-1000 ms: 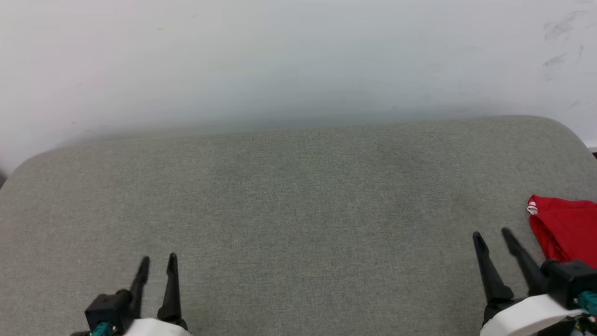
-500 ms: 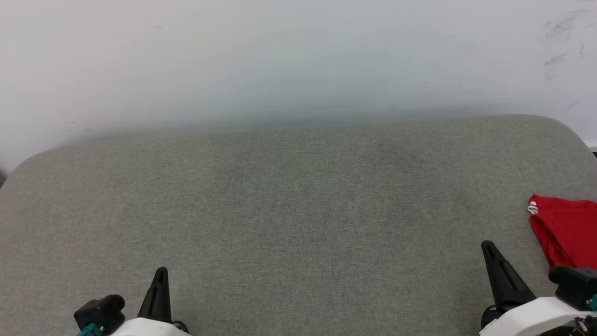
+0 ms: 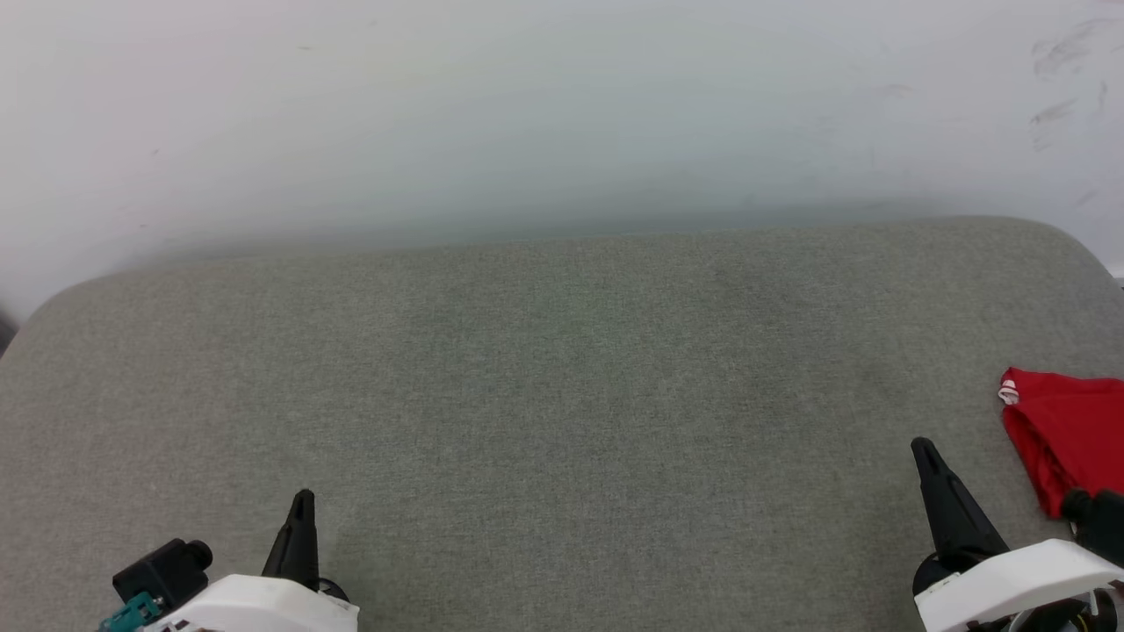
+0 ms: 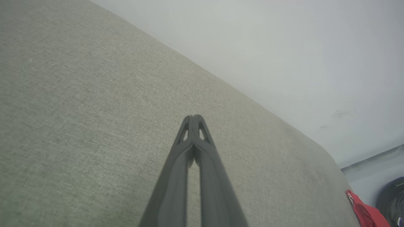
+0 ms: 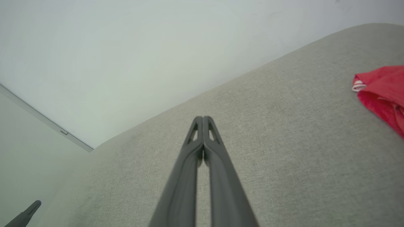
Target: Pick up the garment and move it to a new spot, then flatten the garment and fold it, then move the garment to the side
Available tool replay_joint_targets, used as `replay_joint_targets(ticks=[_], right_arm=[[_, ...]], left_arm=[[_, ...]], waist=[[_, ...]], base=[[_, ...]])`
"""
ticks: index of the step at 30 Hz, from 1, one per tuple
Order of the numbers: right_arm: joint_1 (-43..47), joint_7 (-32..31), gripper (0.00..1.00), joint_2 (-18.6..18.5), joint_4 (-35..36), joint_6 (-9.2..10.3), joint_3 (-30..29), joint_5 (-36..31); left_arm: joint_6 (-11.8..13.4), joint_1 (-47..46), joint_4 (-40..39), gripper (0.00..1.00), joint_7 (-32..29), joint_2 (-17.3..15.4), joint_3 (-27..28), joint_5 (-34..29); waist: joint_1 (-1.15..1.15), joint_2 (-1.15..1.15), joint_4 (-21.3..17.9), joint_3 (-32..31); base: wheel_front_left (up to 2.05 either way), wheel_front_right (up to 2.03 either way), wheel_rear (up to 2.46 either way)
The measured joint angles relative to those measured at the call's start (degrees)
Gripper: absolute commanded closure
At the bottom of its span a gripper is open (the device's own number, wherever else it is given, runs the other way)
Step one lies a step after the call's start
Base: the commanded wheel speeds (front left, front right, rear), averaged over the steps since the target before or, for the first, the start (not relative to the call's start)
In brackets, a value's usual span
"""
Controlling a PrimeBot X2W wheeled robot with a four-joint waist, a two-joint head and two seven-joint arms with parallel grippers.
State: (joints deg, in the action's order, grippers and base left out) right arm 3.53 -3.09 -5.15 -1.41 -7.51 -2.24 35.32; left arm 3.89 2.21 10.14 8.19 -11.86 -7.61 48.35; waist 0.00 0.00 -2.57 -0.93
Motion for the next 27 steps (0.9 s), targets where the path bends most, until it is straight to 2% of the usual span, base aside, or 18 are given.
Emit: replay_joint_targets(ticks=[27], right_arm=[[-3.43, -1.0, 1.0, 0.56, -4.56, 0.01, -1.22, 21.03]], left_arm=[[-4.19, -2.75, 1.33, 1.0, -5.1, 3.15, 4.8, 16.25]], waist=[[0.0, 0.0, 0.7, 0.3]], base=[[0.0, 0.0, 0.0]])
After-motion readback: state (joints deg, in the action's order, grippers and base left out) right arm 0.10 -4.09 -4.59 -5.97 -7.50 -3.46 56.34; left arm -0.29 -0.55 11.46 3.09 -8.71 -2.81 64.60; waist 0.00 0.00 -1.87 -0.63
